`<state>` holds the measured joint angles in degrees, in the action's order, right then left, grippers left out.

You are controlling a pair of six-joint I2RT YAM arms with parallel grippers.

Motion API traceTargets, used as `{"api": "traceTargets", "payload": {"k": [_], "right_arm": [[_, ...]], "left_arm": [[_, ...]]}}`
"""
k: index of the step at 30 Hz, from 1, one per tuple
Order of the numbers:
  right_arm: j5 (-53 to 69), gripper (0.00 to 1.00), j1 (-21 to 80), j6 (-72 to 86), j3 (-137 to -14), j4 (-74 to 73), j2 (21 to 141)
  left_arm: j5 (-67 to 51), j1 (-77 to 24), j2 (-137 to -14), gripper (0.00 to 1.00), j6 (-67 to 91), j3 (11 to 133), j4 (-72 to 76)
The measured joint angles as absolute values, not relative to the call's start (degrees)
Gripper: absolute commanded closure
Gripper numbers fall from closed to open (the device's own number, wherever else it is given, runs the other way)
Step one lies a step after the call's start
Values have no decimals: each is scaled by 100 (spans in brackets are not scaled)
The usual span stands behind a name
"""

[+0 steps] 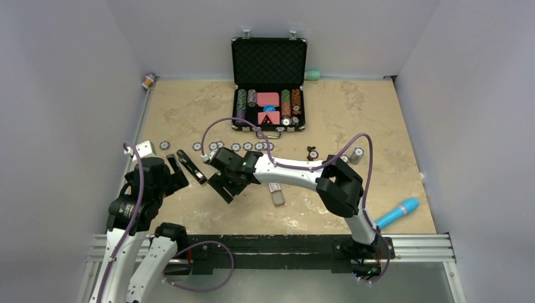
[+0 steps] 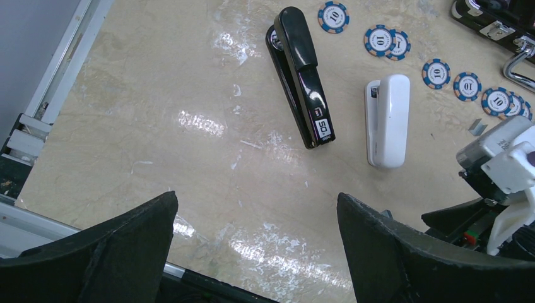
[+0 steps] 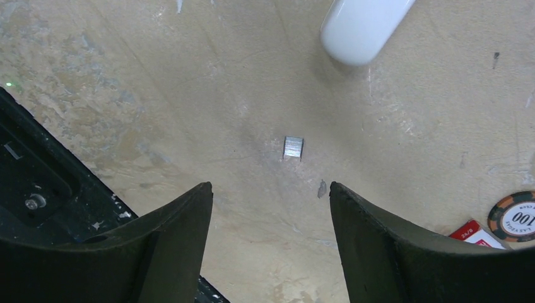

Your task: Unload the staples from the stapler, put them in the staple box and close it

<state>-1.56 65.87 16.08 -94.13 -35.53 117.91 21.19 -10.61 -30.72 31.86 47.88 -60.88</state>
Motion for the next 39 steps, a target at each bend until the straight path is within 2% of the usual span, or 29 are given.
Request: {"api": "traceTargets", "payload": {"k": [10, 39], "right_arm": [[-209, 39, 6593, 1691, -9496, -3642, 11996], [-360, 54, 6600, 1691, -9791, -3691, 12479]], "left_arm": [[2119, -1061, -3072, 0, 3186, 4788, -6088], [2119, -1061, -2961, 0, 3188, 4740, -6088]]}}
